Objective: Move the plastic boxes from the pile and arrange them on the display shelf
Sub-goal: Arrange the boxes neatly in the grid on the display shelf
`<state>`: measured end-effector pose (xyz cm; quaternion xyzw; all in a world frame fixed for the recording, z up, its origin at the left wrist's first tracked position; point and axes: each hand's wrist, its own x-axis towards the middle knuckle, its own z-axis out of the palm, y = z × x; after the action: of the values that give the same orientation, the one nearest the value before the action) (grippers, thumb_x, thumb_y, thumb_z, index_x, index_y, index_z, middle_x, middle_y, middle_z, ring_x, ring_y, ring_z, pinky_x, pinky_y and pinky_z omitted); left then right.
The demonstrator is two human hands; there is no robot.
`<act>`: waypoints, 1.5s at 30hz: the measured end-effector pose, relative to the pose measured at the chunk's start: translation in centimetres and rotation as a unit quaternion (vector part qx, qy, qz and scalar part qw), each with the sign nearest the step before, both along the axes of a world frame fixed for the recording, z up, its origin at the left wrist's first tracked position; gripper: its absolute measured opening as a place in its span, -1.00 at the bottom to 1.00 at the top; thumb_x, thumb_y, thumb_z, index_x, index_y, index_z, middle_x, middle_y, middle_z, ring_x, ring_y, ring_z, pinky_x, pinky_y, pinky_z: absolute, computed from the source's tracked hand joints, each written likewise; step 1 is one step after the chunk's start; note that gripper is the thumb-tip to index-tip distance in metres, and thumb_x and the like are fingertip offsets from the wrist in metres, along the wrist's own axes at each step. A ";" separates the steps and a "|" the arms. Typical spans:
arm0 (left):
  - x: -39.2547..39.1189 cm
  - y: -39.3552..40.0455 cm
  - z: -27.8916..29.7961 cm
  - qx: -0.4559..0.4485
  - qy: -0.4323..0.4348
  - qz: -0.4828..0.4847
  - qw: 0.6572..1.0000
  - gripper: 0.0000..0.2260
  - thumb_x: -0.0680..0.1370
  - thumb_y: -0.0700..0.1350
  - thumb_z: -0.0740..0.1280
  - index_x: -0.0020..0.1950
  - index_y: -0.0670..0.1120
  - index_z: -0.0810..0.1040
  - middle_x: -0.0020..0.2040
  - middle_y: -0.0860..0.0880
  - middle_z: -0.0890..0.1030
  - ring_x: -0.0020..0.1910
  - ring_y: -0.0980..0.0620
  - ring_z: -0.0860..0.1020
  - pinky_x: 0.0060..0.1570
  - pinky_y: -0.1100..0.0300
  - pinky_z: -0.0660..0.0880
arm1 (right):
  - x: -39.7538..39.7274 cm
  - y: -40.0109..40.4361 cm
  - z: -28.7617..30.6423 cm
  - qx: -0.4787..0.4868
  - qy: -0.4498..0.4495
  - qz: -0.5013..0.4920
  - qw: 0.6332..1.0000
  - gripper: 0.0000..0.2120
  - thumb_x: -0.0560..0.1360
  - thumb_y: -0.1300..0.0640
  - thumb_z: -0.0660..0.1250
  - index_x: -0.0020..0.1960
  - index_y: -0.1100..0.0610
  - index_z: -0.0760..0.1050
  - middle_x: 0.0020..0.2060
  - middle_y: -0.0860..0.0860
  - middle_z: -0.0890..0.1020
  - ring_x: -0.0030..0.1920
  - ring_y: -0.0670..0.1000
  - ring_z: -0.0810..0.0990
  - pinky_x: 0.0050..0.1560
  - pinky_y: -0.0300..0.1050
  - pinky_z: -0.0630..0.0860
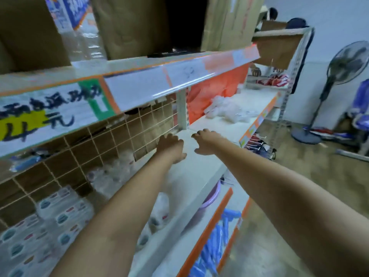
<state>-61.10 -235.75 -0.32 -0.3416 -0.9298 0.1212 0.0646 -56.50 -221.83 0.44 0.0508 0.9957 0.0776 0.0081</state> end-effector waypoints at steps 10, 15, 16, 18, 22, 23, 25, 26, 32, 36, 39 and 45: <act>-1.9 22.9 0.8 0.000 -0.051 -0.066 0.997 -0.52 0.58 0.20 0.14 0.36 -0.07 0.40 0.33 -0.12 0.44 0.33 -0.15 0.36 0.22 -0.03 0.33 | 2.2 22.7 0.7 -0.036 -0.021 -0.145 0.989 -0.44 0.54 0.02 0.23 0.48 0.12 0.17 0.39 0.14 0.32 0.39 0.18 0.27 0.26 0.07 0.39; -4.2 32.8 2.2 0.026 -0.037 -0.077 0.996 -0.51 0.57 0.20 0.14 0.37 -0.09 0.41 0.34 -0.15 0.45 0.31 -0.14 0.39 0.20 0.01 0.38 | 1.2 32.6 2.7 -0.042 0.007 -0.169 0.985 -0.43 0.53 -0.02 0.24 0.47 0.12 0.19 0.39 0.13 0.33 0.38 0.19 0.29 0.30 0.11 0.38; -4.6 34.6 2.5 0.032 -0.039 -0.075 0.996 -0.52 0.57 0.20 0.12 0.36 -0.08 0.42 0.33 -0.15 0.46 0.30 -0.15 0.40 0.18 0.01 0.38 | 0.8 34.4 2.8 -0.047 0.015 -0.172 0.984 -0.44 0.53 -0.02 0.24 0.46 0.13 0.20 0.39 0.13 0.34 0.37 0.19 0.30 0.29 0.12 0.38; -5.2 37.7 2.4 0.033 -0.054 -0.073 0.995 -0.53 0.58 0.19 0.10 0.34 -0.07 0.44 0.31 -0.15 0.47 0.28 -0.16 0.41 0.15 0.01 0.40 | 0.1 37.3 2.7 -0.061 0.017 -0.173 0.983 -0.44 0.53 -0.02 0.23 0.46 0.13 0.20 0.38 0.14 0.34 0.37 0.19 0.31 0.30 0.11 0.37; -7.2 43.1 1.4 0.005 -0.055 -0.081 0.995 -0.53 0.59 0.19 0.09 0.35 -0.07 0.42 0.31 -0.13 0.46 0.29 -0.14 0.40 0.15 0.01 0.40 | -1.6 42.1 1.4 -0.083 -0.012 -0.173 0.981 -0.47 0.56 0.03 0.21 0.47 0.15 0.20 0.38 0.17 0.33 0.36 0.21 0.33 0.29 0.08 0.37; -8.0 44.5 1.3 0.001 -0.053 -0.082 0.995 -0.52 0.59 0.20 0.08 0.37 -0.07 0.40 0.31 -0.13 0.46 0.30 -0.14 0.39 0.16 0.00 0.39 | -2.1 43.3 1.1 -0.090 -0.015 -0.169 0.981 -0.48 0.56 0.04 0.21 0.47 0.15 0.20 0.38 0.17 0.34 0.36 0.20 0.33 0.29 0.08 0.37; -9.5 47.2 1.1 -0.001 -0.054 -0.084 0.995 -0.52 0.60 0.20 0.08 0.38 -0.08 0.38 0.31 -0.14 0.45 0.31 -0.15 0.38 0.18 0.00 0.38 | -3.4 46.0 0.5 -0.097 -0.017 -0.163 0.982 -0.47 0.56 0.04 0.21 0.48 0.13 0.20 0.38 0.15 0.35 0.36 0.18 0.33 0.30 0.07 0.37; -10.4 48.5 0.9 0.000 -0.057 -0.083 0.995 -0.52 0.60 0.20 0.08 0.38 -0.08 0.37 0.32 -0.14 0.45 0.31 -0.15 0.38 0.18 0.00 0.38 | -4.3 47.5 0.3 -0.099 -0.018 -0.161 0.982 -0.47 0.56 0.03 0.22 0.48 0.13 0.19 0.38 0.15 0.36 0.36 0.17 0.33 0.31 0.08 0.36; -18.2 57.6 0.2 0.008 -0.053 -0.068 0.996 -0.52 0.60 0.20 0.10 0.38 -0.07 0.39 0.30 -0.13 0.48 0.27 -0.15 0.43 0.15 0.00 0.40 | -12.0 57.6 0.4 -0.073 -0.041 -0.162 0.983 -0.43 0.58 0.00 0.20 0.52 0.08 0.11 0.44 0.11 0.28 0.40 0.15 0.30 0.34 0.07 0.35; -23.9 63.0 1.2 0.008 -0.048 -0.052 0.997 -0.53 0.60 0.19 0.09 0.38 -0.06 0.39 0.31 -0.13 0.47 0.28 -0.14 0.42 0.17 0.01 0.39 | -18.1 63.3 1.6 -0.066 -0.044 -0.143 0.987 -0.45 0.58 -0.03 0.19 0.51 0.07 0.13 0.45 0.10 0.27 0.41 0.15 0.28 0.34 0.04 0.31; -27.2 66.0 1.4 0.015 -0.046 -0.037 0.998 -0.54 0.60 0.19 0.09 0.38 -0.06 0.40 0.30 -0.11 0.48 0.26 -0.13 0.44 0.17 0.01 0.42 | -22.4 66.6 1.6 -0.081 -0.029 -0.124 0.989 -0.46 0.58 -0.05 0.19 0.50 0.05 0.16 0.42 0.09 0.31 0.39 0.15 0.31 0.32 0.03 0.32; -32.5 70.5 -0.2 -0.003 -0.060 -0.003 0.998 -0.55 0.60 0.17 0.09 0.37 -0.05 0.41 0.31 -0.10 0.48 0.27 -0.12 0.44 0.16 0.05 0.38 | -30.3 72.0 -0.7 -0.112 -0.057 -0.088 0.988 -0.47 0.57 -0.05 0.20 0.49 0.03 0.19 0.41 0.06 0.33 0.39 0.13 0.33 0.34 0.03 0.33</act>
<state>-93.64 -165.27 -0.54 -0.3509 -0.9307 0.1031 0.0084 -86.82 -149.86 -0.26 0.1324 0.9876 -0.0328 0.0777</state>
